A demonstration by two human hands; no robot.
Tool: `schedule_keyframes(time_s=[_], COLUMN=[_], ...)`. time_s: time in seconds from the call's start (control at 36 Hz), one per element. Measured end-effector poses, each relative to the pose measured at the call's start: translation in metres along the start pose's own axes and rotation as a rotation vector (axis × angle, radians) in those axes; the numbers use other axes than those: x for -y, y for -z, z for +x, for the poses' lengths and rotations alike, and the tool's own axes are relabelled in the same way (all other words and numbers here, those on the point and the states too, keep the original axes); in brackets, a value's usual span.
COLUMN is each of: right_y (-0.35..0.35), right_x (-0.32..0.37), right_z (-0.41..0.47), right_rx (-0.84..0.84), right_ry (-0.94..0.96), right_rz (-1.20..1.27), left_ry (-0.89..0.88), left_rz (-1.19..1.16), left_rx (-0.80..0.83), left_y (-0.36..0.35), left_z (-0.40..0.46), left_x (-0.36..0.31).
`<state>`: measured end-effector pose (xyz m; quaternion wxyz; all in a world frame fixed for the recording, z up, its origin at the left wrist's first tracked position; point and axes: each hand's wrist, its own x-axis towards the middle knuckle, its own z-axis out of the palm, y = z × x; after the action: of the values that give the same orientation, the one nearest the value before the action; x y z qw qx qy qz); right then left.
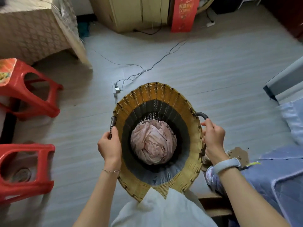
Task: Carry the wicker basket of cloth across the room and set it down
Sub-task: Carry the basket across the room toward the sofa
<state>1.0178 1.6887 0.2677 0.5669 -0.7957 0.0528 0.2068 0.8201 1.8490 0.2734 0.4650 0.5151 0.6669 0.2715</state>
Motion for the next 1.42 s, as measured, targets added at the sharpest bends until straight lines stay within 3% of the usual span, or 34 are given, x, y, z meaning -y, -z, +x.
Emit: schedule_keyframes(time_s=[0.64, 1.08, 1.42], right_y=[-0.04, -0.113, -0.104], right_x=[0.166, 0.301, 0.366], right_z=[0.353, 0.6, 0.764], right_rx=[-0.035, -0.126, -0.256], right_ry=[-0.031, -0.042, -0.151], right_rz=[0.05, 0.06, 0.297], left_ry=[0.02, -0.037, -0.163], left_rz=[0.01, 0.038, 0.095], left_rx=[0.012, 0.126, 0.22], left_y=[-0.3, -0.525, -0.706], left_z=[0.13, 0.287, 0.344], left_x=[-0.192, -0.35, -0.472])
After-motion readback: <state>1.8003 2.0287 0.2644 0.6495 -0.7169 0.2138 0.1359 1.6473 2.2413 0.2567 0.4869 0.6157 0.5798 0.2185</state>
